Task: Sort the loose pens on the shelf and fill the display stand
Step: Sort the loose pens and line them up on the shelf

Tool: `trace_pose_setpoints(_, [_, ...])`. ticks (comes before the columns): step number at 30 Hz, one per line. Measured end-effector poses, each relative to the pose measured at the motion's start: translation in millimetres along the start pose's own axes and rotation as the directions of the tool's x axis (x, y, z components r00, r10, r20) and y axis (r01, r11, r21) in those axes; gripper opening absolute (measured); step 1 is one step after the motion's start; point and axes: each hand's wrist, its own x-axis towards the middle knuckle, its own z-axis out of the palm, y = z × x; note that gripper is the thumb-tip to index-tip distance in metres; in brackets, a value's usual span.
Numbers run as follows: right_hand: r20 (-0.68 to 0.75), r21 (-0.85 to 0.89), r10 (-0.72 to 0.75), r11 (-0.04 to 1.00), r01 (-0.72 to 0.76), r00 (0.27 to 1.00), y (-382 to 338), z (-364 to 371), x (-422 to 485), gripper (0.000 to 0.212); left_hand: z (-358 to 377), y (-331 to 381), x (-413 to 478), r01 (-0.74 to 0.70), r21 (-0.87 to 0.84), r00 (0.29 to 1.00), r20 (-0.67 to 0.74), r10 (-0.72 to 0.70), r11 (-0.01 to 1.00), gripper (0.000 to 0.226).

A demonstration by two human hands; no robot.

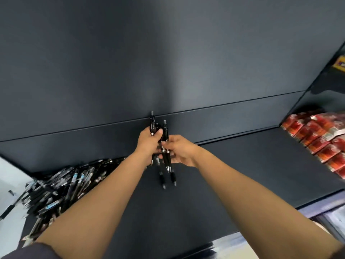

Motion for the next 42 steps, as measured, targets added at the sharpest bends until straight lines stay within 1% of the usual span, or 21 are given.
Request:
trace_pose_setpoints(2, [-0.057,-0.026,0.008,1.0,-0.009,0.998,4,-29,-10,0.021,34,-2,3,0.038,0.03,0.999,0.021,-0.039,0.999,0.004])
trace_pose_setpoints(4, [-0.152,-0.078,0.026,0.996,-0.038,0.988,10,-64,-20,0.018,70,-7,6,0.084,0.082,0.996,0.02,-0.086,0.993,0.011])
trace_pose_setpoints(7, [-0.242,-0.1,0.075,0.99,-0.101,0.967,17,-119,-33,0.011,123,-13,8,0.145,0.09,0.988,0.048,-0.15,0.985,0.011])
trace_pose_setpoints(10, [-0.282,-0.109,0.092,0.986,-0.127,0.955,21,-172,-46,0.009,173,-18,11,0.173,0.138,0.979,0.08,-0.185,0.975,0.028])
trace_pose_setpoints(12, [-0.327,-0.103,0.087,0.987,-0.127,0.941,25,-207,-52,0.006,206,-22,13,0.163,0.174,0.978,0.102,-0.183,0.971,0.033])
trace_pose_setpoints(14, [-0.389,-0.1,0.102,0.983,-0.152,0.915,34,-239,-54,0.013,237,-26,13,0.189,0.167,0.974,0.093,-0.206,0.968,0.035])
trace_pose_setpoints(16, [-0.437,-0.131,0.153,0.964,-0.231,0.886,43,-265,-54,0.015,261,-32,13,0.23,0.149,0.966,0.089,-0.244,0.962,0.042])
trace_pose_setpoints(18, [-0.465,-0.197,0.204,0.925,-0.325,0.862,53,-289,-54,0.025,280,-40,13,0.24,0.175,0.961,0.092,-0.259,0.955,0.052])
trace_pose_setpoints(19, [-0.477,-0.248,0.216,0.897,-0.366,0.852,58,-300,-53,0.032,288,-45,13,0.222,0.233,0.965,0.09,-0.248,0.947,0.057])
trace_pose_setpoints(20, [-0.492,-0.311,0.216,0.861,-0.402,0.843,62,-309,-53,0.037,293,-49,13,0.185,0.326,0.97,0.088,-0.225,0.927,0.06])
trace_pose_setpoints(21, [-0.505,-0.376,0.212,0.818,-0.435,0.837,65,-318,-53,0.04,300,-53,14,0.141,0.445,0.976,0.089,-0.2,0.884,0.059])
trace_pose_setpoints(23, [-0.523,-0.482,0.194,0.735,-0.476,0.83,72,-332,-51,0.044,311,-60,18,0.064,0.672,0.983,0.084,-0.162,0.738,0.052])
trace_pose_setpoints(24, [-0.532,-0.523,0.181,0.698,-0.489,0.827,76,-339,-50,0.045,317,-63,22,0.052,0.719,0.987,0.07,-0.148,0.693,0.047])
trace_pose_setpoints(25, [-0.538,-0.558,0.161,0.667,-0.493,0.827,79,-342,-49,0.047,321,-65,25,0.054,0.721,0.989,0.057,-0.137,0.691,0.043])
trace_pose_setpoints(26, [-0.539,-0.589,0.141,0.641,-0.492,0.83,82,-345,-50,0.048,327,-67,28,0.061,0.696,0.99,0.048,-0.131,0.715,0.04])
trace_pose_setpoints(30, [-0.515,-0.71,0.064,0.528,-0.467,0.855,94,-355,-54,0.043,358,-74,42,0.09,0.522,0.993,0.013,-0.114,0.848,0.026])
trace_pose_setpoints(32, [-0.495,-0.745,0.036,0.497,-0.445,0.868,95,-360,-54,0.038,371,-76,46,0.08,0.457,0.995,0.009,-0.094,0.886,0.024])
trace_pose_setpoints(34, [-0.467,-0.76,0.035,0.495,-0.422,0.883,94,-362,-52,0.031,380,-76,48,0.043,0.456,0.996,0.046,-0.072,0.889,0.031])
trace_pose_setpoints(37, [-0.451,-0.752,0.047,0.518,-0.407,0.891,92,-361,-47,0.029,383,-73,49,0.023,0.482,0.992,0.095,-0.079,0.876,0.045])
trace_pose_setpoints(40, [-0.444,-0.764,0.044,0.503,-0.404,0.895,90,-362,-45,0.029,379,-72,45,-0.004,0.505,0.989,0.128,-0.07,0.863,0.046])
trace_pose_setpoints(42, [-0.438,-0.787,0.022,0.475,-0.395,0.899,90,-363,-46,0.037,378,-74,43,-0.018,0.509,0.987,0.146,-0.066,0.86,0.047])
